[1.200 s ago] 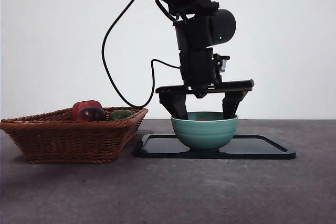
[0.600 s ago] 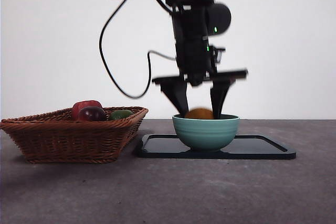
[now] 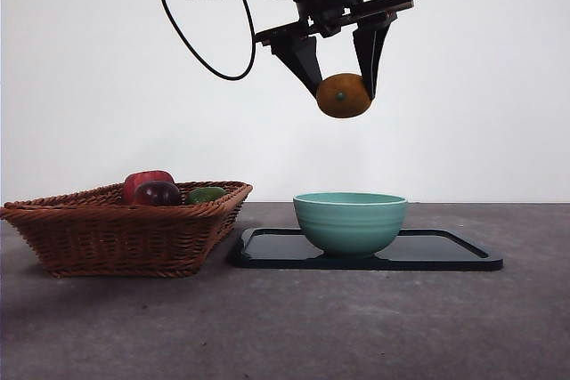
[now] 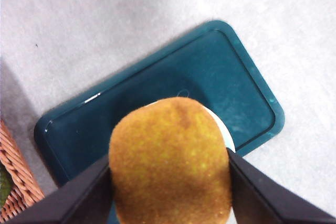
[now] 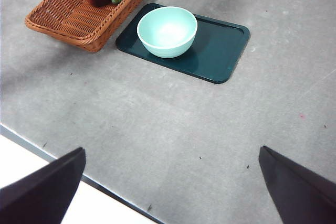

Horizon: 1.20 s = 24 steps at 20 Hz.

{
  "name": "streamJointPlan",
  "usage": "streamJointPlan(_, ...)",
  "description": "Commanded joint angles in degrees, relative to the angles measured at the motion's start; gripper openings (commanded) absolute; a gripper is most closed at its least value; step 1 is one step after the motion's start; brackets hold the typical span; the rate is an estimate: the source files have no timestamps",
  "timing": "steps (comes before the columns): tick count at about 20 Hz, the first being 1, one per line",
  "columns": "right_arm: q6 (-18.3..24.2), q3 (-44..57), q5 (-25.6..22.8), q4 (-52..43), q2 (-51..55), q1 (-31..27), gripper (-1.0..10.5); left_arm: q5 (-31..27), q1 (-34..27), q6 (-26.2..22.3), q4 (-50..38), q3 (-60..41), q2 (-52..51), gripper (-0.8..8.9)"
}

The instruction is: Pick up the wifruite, put it on the bowl, pick up the plate, put it on desk

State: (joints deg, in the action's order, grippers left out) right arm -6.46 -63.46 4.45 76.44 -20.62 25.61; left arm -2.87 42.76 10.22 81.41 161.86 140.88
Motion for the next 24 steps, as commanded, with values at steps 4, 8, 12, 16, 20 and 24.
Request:
streamJointPlan(4, -0.8, -0.6, 0.0, -1.0, -0.1, 0.4, 5.9, 0.1, 0.7, -2.2, 3.5, 0.0, -3.8, 2.45)
streamJointPlan(8, -0.7, -0.6, 0.0, -1.0, -0.1, 0.4, 5.9, 0.1, 0.7, -2.1, 3.8, -0.4, -9.5, 2.45)
streamJointPlan(12, -0.6, -0.6, 0.0, -1.7, -0.1, 0.4, 5.9, 0.1, 0.7, -2.0, 3.8, -0.6, -14.9, 2.45)
streamJointPlan(16, -0.6, -0.6, 0.0, -4.4, -0.1, 0.4, 5.9, 0.1, 0.7, -2.0, 3.8, -8.1, -22.0, 2.45)
streamJointPlan(20, -0.6, -0.6, 0.0, -4.4, -0.1, 0.4, 5.9, -0.6, 0.3, -2.1, 3.8, -26.8, -32.7, 2.45)
streamJointPlan(24, -0.6, -0.6, 0.0, -4.4, -0.1, 0.4, 5.9, -2.3, -2.7, -0.4, 3.8, -42.7, -42.3, 2.45)
